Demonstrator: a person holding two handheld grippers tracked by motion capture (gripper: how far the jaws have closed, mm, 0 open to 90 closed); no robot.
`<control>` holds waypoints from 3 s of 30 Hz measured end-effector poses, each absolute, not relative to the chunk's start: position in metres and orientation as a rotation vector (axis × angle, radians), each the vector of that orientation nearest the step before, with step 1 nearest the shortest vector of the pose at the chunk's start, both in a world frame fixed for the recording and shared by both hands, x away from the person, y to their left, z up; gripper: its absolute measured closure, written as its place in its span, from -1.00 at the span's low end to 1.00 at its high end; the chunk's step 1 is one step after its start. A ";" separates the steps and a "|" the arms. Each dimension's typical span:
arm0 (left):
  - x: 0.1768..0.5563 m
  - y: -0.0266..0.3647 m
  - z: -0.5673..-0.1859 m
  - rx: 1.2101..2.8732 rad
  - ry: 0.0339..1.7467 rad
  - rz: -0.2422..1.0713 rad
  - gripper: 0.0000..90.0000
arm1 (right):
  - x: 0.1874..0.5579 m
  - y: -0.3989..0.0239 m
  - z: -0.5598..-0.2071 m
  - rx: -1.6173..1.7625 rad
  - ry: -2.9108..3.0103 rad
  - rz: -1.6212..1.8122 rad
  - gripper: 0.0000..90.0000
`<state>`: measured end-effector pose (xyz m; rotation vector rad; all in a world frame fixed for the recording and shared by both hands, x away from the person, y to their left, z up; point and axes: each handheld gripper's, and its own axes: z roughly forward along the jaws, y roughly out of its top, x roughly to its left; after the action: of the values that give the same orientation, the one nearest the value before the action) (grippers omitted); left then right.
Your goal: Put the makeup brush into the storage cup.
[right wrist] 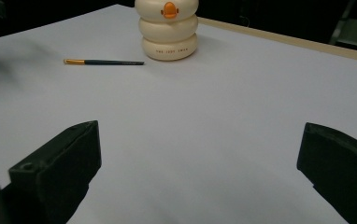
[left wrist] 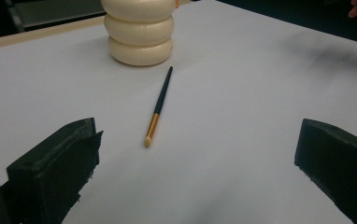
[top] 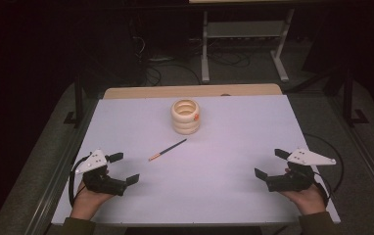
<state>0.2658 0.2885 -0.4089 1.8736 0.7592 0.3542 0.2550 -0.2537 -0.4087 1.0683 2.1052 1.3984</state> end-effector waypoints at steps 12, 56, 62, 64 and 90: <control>0.267 0.289 -0.409 1.881 0.760 0.363 -1.00 | 0.256 -0.257 -0.408 1.081 2.082 1.435 -1.00; 0.298 0.270 -0.398 1.871 0.731 0.332 -1.00 | 0.256 -0.253 -0.407 1.064 2.085 1.424 -1.00; 0.302 0.264 -0.396 1.880 0.721 0.339 -1.00 | 0.256 -0.253 -0.407 1.058 2.082 1.424 -1.00; 0.303 0.263 -0.396 1.884 0.715 0.341 -1.00 | 0.256 -0.253 -0.407 1.059 2.083 1.424 -1.00; 0.319 0.253 -0.390 1.875 0.707 0.325 -1.00 | 0.256 -0.253 -0.406 1.057 2.085 1.431 -1.00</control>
<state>0.3191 0.2531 -0.3905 1.8748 0.7072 0.3251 0.2563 -0.2526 -0.4064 1.0568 2.0852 1.4306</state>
